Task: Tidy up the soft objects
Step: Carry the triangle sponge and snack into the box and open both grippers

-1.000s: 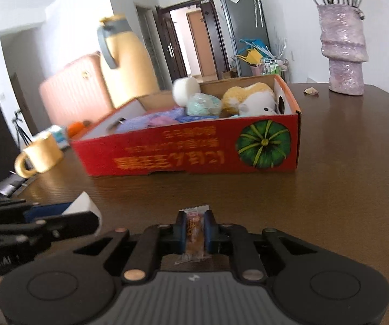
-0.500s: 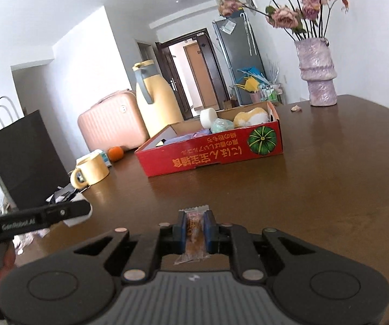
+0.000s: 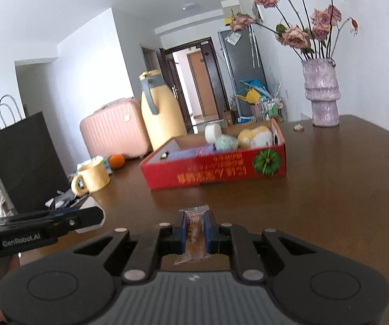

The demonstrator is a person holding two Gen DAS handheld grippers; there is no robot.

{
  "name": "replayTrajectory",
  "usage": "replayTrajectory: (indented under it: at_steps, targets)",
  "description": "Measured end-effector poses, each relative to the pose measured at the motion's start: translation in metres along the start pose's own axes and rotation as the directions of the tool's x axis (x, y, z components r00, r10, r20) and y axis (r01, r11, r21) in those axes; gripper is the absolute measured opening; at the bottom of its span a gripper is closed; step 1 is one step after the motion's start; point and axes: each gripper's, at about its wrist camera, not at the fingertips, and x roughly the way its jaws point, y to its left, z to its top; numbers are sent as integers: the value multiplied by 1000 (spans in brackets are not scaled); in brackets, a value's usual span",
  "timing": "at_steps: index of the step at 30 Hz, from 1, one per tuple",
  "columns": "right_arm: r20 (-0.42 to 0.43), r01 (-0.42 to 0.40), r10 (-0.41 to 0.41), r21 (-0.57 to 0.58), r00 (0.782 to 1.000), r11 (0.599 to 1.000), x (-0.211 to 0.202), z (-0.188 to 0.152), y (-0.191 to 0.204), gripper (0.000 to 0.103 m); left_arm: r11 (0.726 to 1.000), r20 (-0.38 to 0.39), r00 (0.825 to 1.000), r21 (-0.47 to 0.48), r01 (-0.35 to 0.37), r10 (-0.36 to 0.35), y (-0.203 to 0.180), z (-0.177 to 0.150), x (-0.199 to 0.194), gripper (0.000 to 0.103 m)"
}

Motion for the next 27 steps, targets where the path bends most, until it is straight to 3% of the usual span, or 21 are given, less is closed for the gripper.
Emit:
replayTrajectory:
  at_steps: [4,8,11,17,20,22,24,25,27]
  targets:
    - [43,-10,11,-20,999,1000,31,40,-11,13,999,-5,1000,42,24,-24,9,42,58,30]
    - [61,-18,16,27,998,999,92,90,-38,13,998,-71,995,-12,64,-65,26,84,136,30]
    - [26,-21,17,135,1000,991,152,124,-70,13,998,-130,989,-24,65,-68,30,97,200,30]
    - [-79,20,-7,160,997,987,265,163,-108,13,997,-234,970,-58,48,-60,34,109,300,32]
    - [-108,26,-12,132,994,991,302,171,-115,15,992,-275,958,-117,49,-80,39,106,336,37]
    - [-142,18,-2,109,990,994,322,173,-119,17,988,-273,959,-153,36,-77,43,102,348,56]
    - [-160,24,-9,88,987,996,337,175,-120,33,989,-253,966,-149,14,-52,45,100,352,63]
    - [-152,32,-19,83,988,996,341,175,-120,52,989,-252,967,-148,9,-47,47,99,353,64]
    - [-139,36,-26,71,990,997,343,175,-121,57,988,-252,967,-155,9,-48,52,100,353,66]
